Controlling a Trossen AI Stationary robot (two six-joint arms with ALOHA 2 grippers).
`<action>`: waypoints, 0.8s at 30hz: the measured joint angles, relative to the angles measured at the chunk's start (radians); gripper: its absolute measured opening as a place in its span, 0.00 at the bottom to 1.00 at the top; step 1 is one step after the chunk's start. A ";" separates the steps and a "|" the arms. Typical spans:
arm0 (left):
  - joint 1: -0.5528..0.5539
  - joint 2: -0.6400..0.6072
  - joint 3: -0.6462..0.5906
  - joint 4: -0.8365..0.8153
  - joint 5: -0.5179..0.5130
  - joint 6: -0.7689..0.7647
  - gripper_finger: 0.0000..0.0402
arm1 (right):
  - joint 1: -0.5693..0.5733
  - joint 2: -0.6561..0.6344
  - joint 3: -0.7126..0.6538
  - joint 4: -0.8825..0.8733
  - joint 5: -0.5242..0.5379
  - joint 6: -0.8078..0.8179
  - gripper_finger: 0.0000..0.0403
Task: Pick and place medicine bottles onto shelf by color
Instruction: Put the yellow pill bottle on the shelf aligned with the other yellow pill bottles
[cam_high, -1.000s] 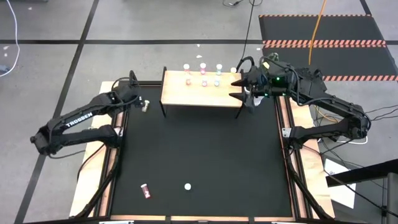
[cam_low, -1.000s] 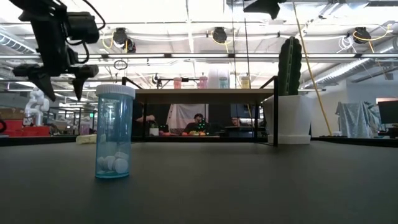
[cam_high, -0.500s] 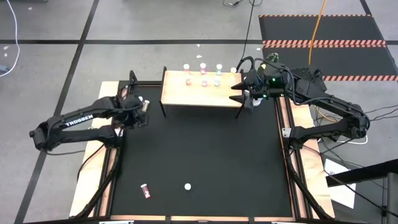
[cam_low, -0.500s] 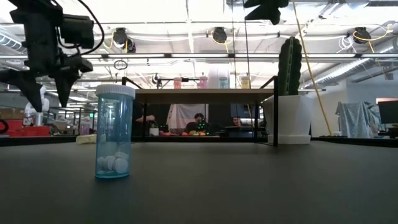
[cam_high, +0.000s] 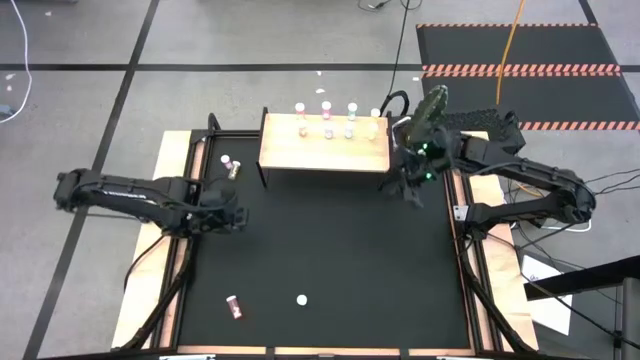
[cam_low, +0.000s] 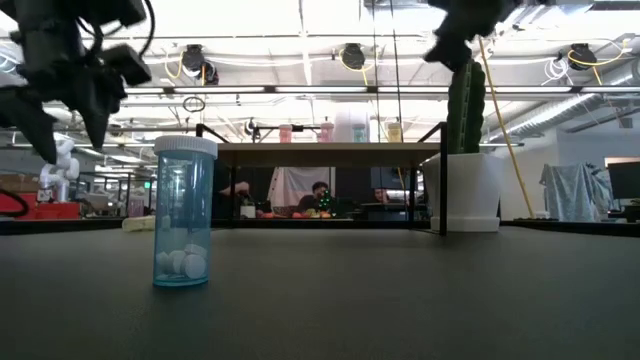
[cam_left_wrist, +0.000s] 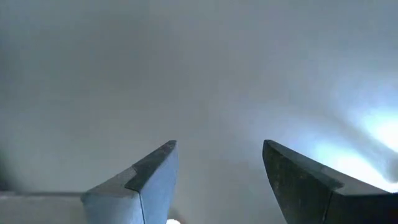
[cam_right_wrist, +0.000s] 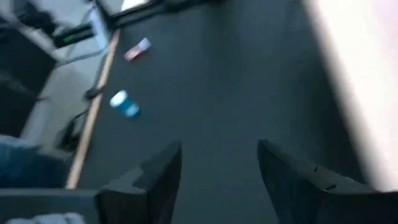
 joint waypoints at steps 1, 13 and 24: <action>-0.041 0.000 0.000 0.020 -0.004 -0.040 0.58 | 0.010 -0.008 -0.031 -0.002 -0.015 0.014 0.49; -0.386 0.052 0.002 0.361 -0.250 -0.090 0.58 | 0.139 -0.180 -0.277 0.226 0.078 0.332 0.38; -0.476 0.245 0.002 0.163 -0.237 -0.192 0.58 | 0.311 -0.184 -0.296 0.479 0.350 0.603 0.38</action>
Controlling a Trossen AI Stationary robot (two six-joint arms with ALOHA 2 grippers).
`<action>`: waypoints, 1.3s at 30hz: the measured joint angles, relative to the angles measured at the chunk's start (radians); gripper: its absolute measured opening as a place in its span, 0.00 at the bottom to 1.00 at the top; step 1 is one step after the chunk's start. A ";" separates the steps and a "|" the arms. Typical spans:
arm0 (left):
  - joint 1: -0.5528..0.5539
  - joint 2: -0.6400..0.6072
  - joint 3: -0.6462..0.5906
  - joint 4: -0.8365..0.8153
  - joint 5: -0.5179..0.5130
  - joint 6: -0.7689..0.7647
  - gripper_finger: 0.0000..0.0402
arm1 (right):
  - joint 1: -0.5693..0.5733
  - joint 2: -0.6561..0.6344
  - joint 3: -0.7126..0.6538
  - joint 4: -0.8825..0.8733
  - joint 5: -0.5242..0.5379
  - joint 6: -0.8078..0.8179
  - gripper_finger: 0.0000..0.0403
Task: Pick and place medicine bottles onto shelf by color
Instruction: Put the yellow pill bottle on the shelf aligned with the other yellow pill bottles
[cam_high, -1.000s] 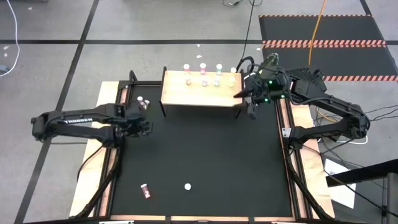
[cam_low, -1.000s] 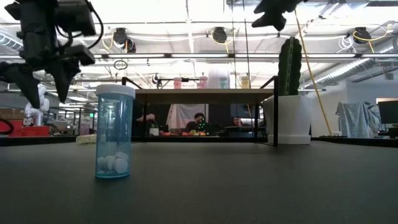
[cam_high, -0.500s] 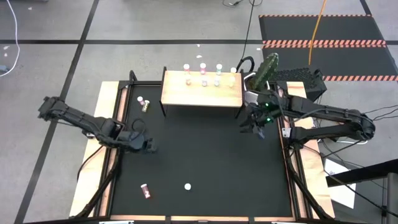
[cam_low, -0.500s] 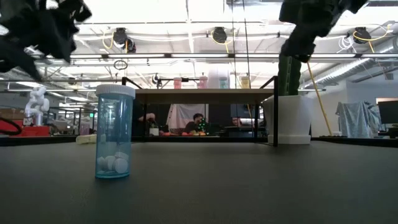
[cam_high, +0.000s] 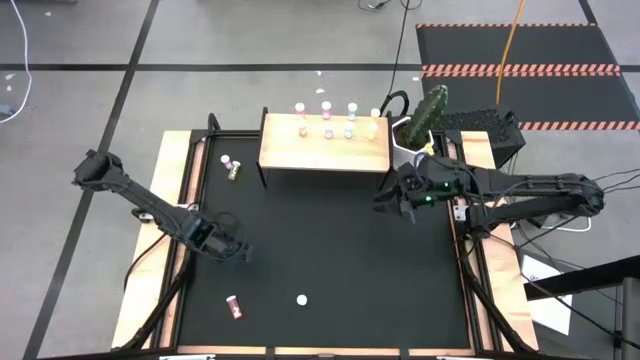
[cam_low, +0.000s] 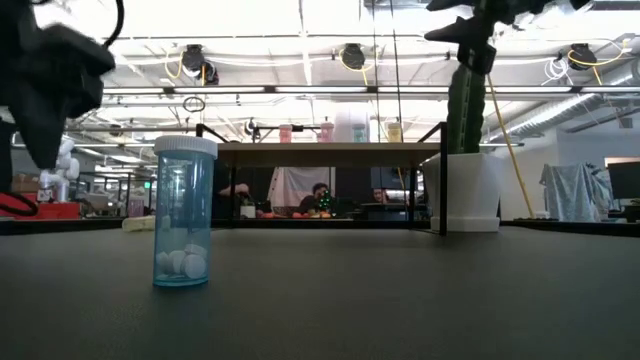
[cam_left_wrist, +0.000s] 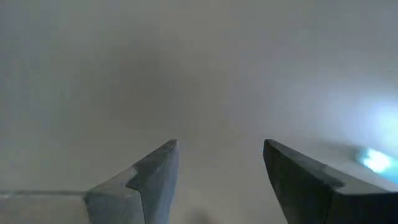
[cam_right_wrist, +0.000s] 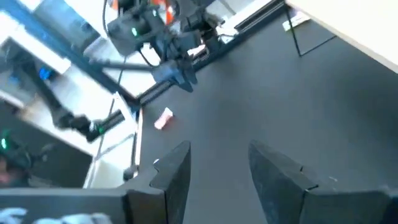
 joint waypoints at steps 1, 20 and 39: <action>0.017 -0.001 0.000 -0.027 -0.002 0.001 0.58 | 0.020 0.005 0.000 0.014 0.032 0.030 0.38; 0.893 -0.111 0.000 -0.176 -0.131 0.817 0.58 | 0.203 0.113 0.000 0.045 0.222 0.085 0.38; 1.214 0.092 0.000 0.020 -0.112 1.267 0.58 | 0.124 0.106 0.000 -0.045 0.169 -0.002 0.38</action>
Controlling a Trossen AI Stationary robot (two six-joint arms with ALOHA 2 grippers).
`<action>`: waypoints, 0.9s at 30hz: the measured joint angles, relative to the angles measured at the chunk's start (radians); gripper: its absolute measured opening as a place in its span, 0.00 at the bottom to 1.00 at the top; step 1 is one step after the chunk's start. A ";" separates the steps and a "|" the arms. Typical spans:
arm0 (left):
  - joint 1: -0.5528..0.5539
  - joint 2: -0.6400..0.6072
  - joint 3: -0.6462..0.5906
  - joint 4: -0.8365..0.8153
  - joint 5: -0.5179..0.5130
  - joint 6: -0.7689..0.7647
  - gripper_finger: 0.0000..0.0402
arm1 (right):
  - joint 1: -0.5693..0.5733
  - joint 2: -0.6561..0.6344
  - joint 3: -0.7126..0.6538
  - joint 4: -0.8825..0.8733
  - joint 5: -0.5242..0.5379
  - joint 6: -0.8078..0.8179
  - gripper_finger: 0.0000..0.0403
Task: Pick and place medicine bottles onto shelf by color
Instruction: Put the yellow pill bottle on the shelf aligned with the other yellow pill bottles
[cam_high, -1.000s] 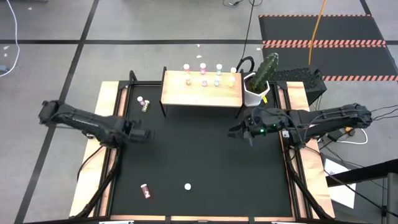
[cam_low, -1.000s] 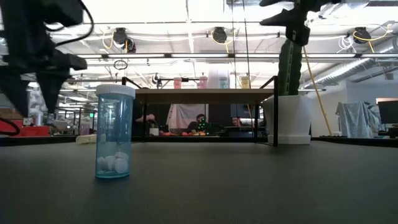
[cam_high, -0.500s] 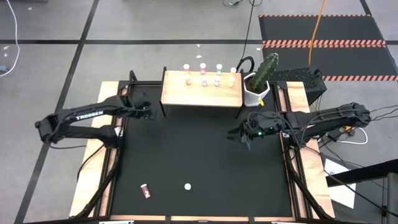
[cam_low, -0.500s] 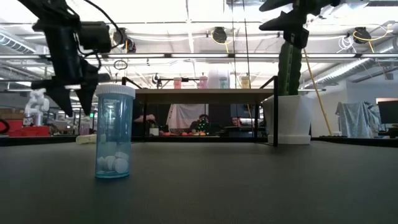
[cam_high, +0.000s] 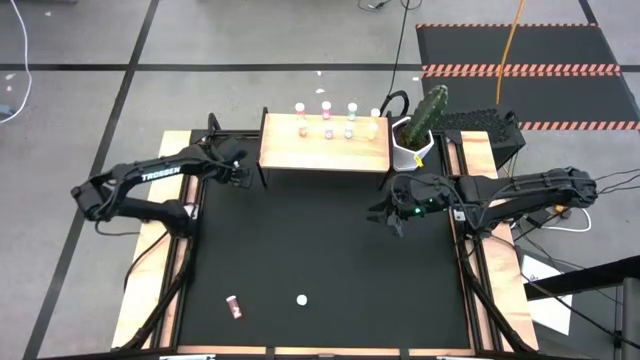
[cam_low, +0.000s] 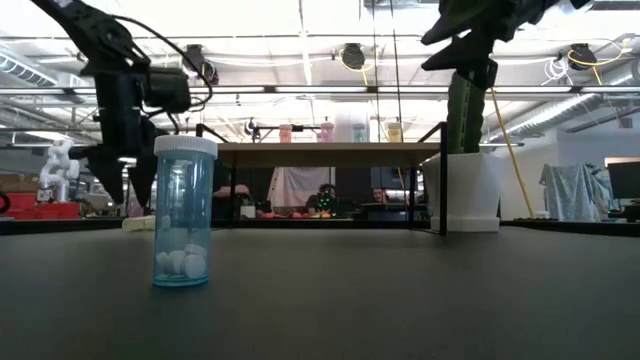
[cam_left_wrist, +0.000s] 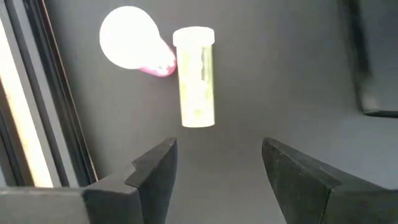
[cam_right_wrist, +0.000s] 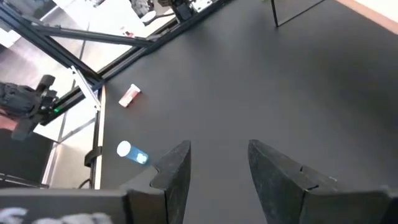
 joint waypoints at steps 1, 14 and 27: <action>0.006 0.014 0.000 0.002 0.000 0.002 0.58 | 0.000 0.000 0.000 -0.003 0.000 0.000 0.38; 0.098 0.106 0.000 0.082 0.008 0.102 0.58 | 0.000 0.000 0.000 -0.003 -0.001 0.036 0.38; 0.137 0.106 -0.099 0.226 0.050 0.080 0.58 | 0.000 0.000 0.001 -0.002 0.031 0.066 0.38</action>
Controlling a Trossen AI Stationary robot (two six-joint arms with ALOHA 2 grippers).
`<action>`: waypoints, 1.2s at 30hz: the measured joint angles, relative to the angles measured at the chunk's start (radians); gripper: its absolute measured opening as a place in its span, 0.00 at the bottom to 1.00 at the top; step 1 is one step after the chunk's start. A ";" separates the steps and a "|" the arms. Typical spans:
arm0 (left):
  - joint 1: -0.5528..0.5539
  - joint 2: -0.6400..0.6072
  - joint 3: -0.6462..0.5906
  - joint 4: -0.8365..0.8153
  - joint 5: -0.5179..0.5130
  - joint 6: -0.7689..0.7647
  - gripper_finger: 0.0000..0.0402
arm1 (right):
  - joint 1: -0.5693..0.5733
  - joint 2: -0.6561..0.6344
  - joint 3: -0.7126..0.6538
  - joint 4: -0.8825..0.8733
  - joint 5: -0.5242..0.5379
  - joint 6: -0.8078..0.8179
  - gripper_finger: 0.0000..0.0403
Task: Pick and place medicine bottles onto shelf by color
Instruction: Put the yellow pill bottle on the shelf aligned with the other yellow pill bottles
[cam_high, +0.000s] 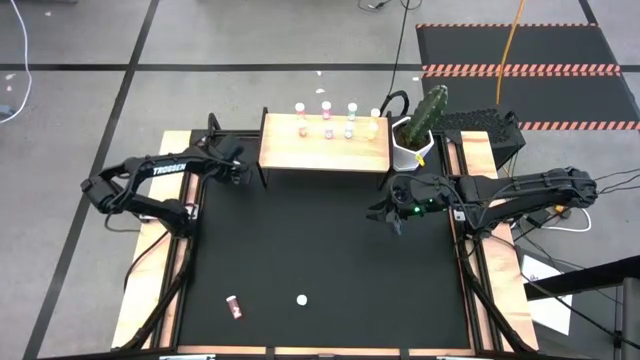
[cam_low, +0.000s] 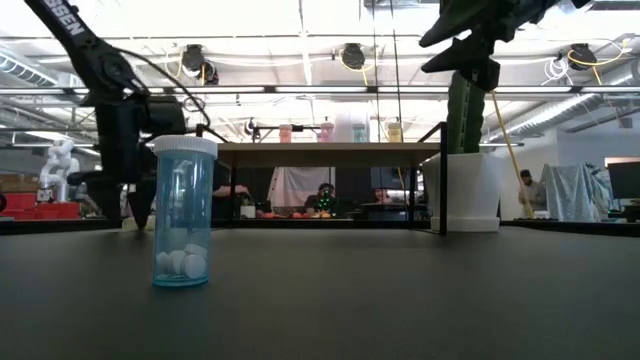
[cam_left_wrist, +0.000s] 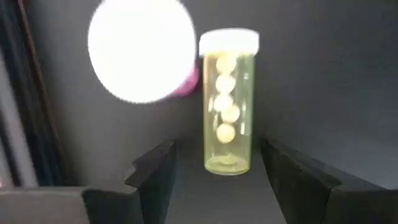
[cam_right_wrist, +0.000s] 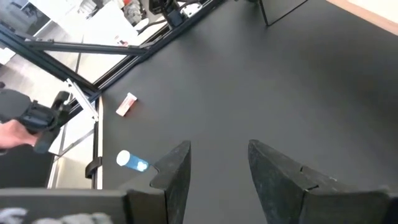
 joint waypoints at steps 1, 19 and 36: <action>0.002 -0.001 -0.015 0.017 0.006 -0.011 0.58 | 0.000 0.000 0.000 0.000 0.001 0.004 0.38; 0.009 -0.001 -0.059 0.126 0.014 -0.022 0.33 | -0.032 0.000 0.000 0.002 -0.003 0.032 0.38; -0.011 -0.156 -0.065 -0.127 0.041 -0.225 0.29 | -0.032 0.000 0.000 0.016 -0.005 0.059 0.38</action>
